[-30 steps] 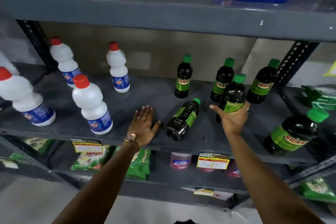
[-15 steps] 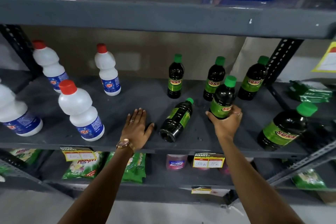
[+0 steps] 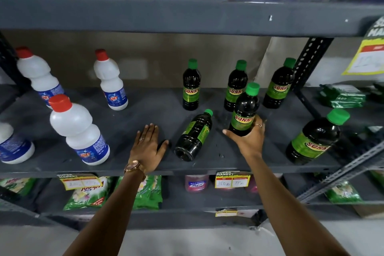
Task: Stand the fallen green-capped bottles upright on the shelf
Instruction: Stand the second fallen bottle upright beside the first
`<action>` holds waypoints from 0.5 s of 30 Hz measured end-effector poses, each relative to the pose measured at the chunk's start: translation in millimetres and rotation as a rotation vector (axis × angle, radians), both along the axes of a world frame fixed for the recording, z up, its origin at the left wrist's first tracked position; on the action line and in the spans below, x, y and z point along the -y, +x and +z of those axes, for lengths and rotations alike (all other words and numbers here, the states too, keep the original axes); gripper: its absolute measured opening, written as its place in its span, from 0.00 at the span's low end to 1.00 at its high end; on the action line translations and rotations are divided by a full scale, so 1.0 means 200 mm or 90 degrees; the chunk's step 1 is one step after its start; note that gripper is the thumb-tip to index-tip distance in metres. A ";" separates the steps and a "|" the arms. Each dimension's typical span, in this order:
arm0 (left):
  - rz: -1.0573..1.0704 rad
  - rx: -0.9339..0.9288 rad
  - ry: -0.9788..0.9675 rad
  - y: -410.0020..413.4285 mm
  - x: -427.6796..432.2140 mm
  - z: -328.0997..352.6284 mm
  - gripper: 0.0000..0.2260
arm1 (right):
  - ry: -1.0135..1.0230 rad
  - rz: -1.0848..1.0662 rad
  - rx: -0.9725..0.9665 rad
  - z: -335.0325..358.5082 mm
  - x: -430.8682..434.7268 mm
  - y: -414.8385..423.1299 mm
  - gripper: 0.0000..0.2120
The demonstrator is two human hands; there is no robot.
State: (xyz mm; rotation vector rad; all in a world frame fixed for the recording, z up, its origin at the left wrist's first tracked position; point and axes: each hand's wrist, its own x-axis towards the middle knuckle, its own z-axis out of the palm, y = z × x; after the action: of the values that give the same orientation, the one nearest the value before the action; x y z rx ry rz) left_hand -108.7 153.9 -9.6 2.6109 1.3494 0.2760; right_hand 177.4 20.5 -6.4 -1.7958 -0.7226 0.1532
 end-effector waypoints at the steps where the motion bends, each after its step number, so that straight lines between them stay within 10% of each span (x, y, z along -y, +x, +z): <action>1: -0.001 -0.002 0.000 0.00 0.00 0.00 0.30 | 0.004 0.032 -0.010 0.00 0.01 0.01 0.48; 15: -0.002 -0.008 -0.017 -0.01 0.01 0.02 0.30 | -0.057 0.165 -0.038 0.02 0.29 0.04 0.30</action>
State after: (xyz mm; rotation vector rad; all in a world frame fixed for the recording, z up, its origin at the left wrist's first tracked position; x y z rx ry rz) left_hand -111.0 151.5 -6.1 2.5973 1.3428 0.2411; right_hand 184.4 -36.7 -2.2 -1.7689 -0.9166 0.4167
